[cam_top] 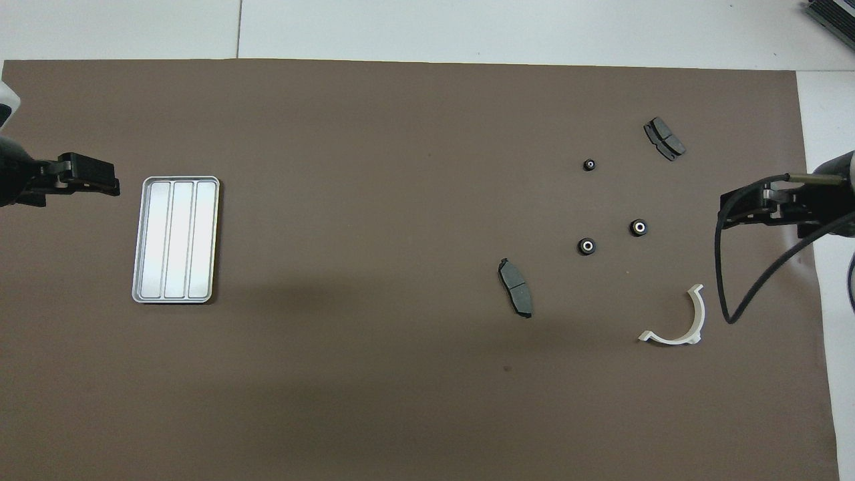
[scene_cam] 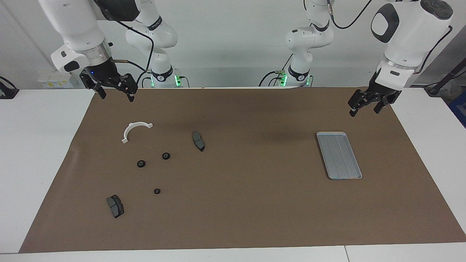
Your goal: Place bearing gear from tray to pile
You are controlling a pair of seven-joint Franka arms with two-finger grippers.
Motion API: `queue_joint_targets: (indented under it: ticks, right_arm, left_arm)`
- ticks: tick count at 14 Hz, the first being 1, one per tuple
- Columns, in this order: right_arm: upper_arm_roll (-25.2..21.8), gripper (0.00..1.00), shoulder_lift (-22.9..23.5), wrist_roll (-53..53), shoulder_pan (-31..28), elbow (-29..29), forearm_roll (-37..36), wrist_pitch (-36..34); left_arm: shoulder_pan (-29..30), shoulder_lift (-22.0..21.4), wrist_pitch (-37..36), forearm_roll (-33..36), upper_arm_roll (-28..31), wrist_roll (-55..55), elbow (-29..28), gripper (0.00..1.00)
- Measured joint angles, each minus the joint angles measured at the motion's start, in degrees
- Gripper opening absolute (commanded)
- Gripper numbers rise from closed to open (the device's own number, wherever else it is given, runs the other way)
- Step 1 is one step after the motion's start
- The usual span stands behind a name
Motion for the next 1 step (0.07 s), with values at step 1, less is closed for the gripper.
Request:
queue_joint_targets:
  ticks: [1]
  right_arm:
    - [0.00,1.00,0.00,-0.25,-0.01,-0.01,0.00,0.00]
  left_arm:
    - [0.00,0.00,0.00,0.00,0.00,0.00,0.00,1.00]
